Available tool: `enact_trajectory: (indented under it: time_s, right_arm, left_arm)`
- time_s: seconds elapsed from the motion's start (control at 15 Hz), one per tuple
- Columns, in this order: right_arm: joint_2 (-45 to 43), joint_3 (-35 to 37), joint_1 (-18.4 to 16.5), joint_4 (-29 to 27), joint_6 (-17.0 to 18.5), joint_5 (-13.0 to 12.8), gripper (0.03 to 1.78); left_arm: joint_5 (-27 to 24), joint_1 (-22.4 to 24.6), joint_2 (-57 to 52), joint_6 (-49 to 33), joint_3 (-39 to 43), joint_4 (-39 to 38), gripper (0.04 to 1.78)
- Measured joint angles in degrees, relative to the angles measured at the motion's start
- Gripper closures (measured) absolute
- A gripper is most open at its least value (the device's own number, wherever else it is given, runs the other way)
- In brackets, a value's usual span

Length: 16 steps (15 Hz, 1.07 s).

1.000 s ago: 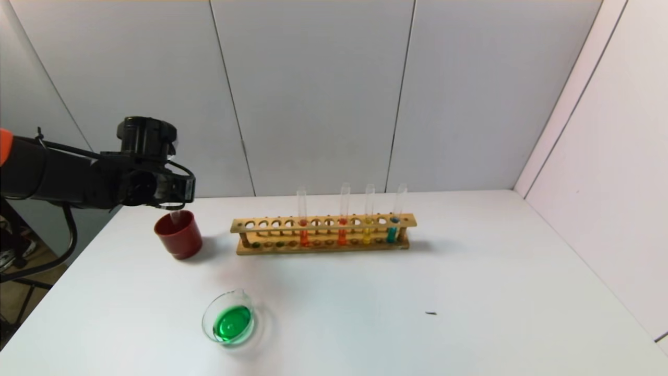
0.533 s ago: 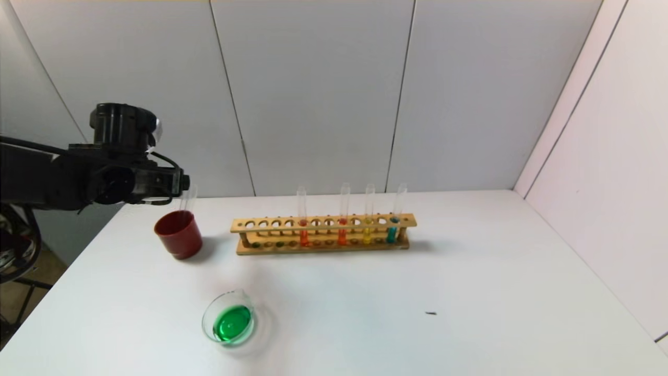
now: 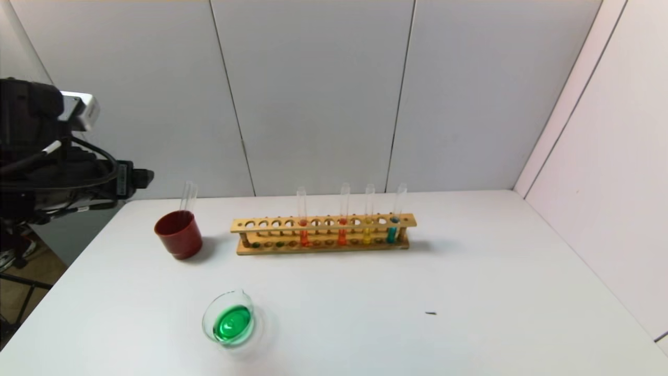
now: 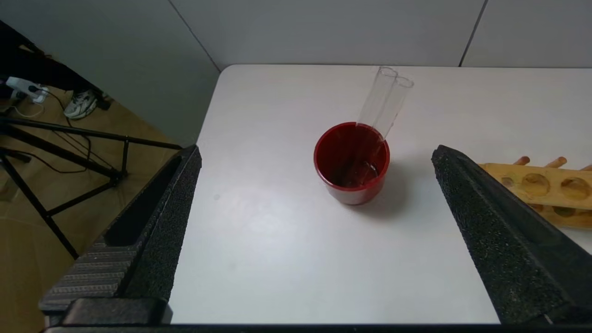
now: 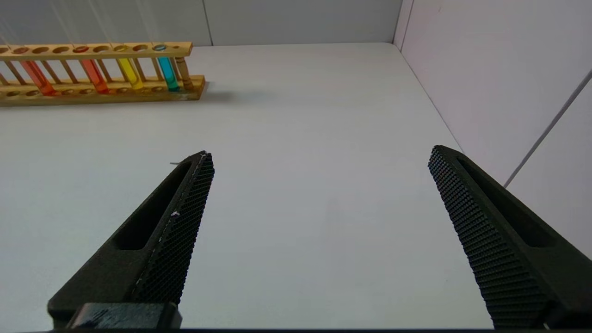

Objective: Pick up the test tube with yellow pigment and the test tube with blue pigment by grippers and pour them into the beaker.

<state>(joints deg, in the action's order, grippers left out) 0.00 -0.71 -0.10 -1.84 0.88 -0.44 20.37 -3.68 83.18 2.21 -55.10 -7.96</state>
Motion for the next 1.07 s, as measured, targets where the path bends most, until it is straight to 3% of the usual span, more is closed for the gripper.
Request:
enact_trajectory:
  time_s: [0.27, 0.6, 1.07]
  right_arm:
    - [0.0, 0.0, 0.0, 0.0, 0.0, 0.0, 0.11]
    - [0.0, 0.0, 0.0, 0.0, 0.0, 0.0, 0.11]
    - [0.0, 0.0, 0.0, 0.0, 0.0, 0.0, 0.11]
  left_arm:
    - [0.0, 1.0, -12.3, 0.4, 5.6, 2.6, 0.07]
    - [0.2, 1.3, -27.3, 0.3, 8.2, 14.7, 0.07]
    - [0.0, 1.3, -48.5, 0.4, 16.8, 25.8, 0.07]
